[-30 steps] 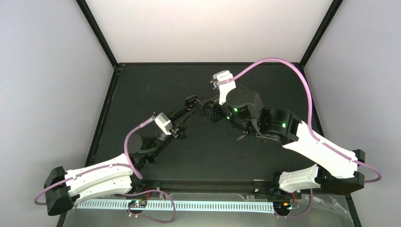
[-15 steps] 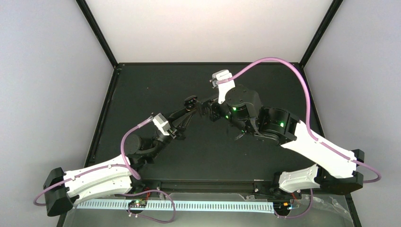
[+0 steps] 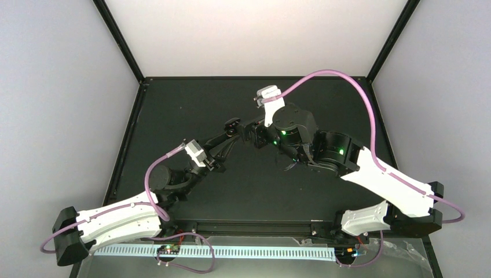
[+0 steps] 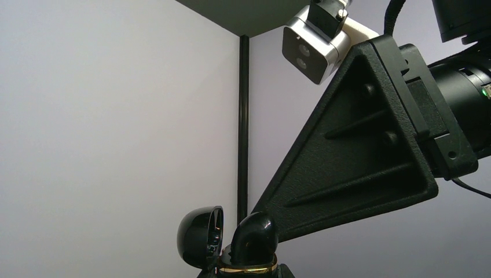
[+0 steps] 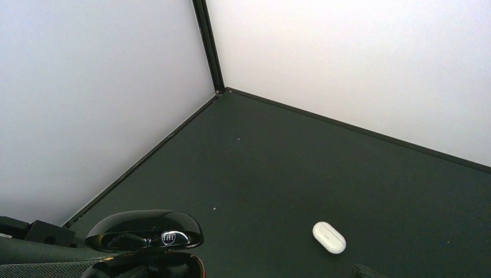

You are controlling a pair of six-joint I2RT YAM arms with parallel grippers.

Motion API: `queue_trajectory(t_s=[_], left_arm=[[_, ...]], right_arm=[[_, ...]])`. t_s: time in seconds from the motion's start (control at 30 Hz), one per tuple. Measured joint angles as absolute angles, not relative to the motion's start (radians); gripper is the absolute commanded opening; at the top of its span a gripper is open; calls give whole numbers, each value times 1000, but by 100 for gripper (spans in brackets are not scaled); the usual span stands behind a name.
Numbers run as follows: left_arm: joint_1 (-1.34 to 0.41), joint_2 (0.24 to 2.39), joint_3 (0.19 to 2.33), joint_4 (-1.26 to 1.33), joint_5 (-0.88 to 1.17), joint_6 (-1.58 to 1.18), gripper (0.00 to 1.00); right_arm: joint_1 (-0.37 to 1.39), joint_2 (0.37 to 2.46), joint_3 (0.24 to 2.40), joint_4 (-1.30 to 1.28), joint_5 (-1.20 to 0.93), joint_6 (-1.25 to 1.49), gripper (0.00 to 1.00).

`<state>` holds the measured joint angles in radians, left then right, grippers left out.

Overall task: Insert the wireless bluetooth earbuds into the charging case
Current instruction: Place the earbud in the charging case.

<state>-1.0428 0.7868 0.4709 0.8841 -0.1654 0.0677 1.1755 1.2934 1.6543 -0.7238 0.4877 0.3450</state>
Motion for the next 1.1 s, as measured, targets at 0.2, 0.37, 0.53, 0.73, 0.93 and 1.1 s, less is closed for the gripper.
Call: queue_trajectory(t_s=[0.2,0.37,0.53,0.73,0.93,1.1], left_arm=[[-1043,783,468,882,-165,68,2],[-1043,779,468,883,-165,68,1],[-1043,779,468,882,-164,68,2],[-1043,779,468,882,-164,68,1],[-1043,779,468,882,-164,68,2],[-1043,779,468,882,-163,67,2]], right_arm=[[1175,1286,1654,-725,487,337,91],[1172,1245,1646,-714,455,323,91],[1171,1218,1622,-672,374,311,91],[1171,1224,1613,-649,300,293,91],[1171,1237,1613,-649,289,290,91],[1171,1254,1613,-651,316,291,91]])
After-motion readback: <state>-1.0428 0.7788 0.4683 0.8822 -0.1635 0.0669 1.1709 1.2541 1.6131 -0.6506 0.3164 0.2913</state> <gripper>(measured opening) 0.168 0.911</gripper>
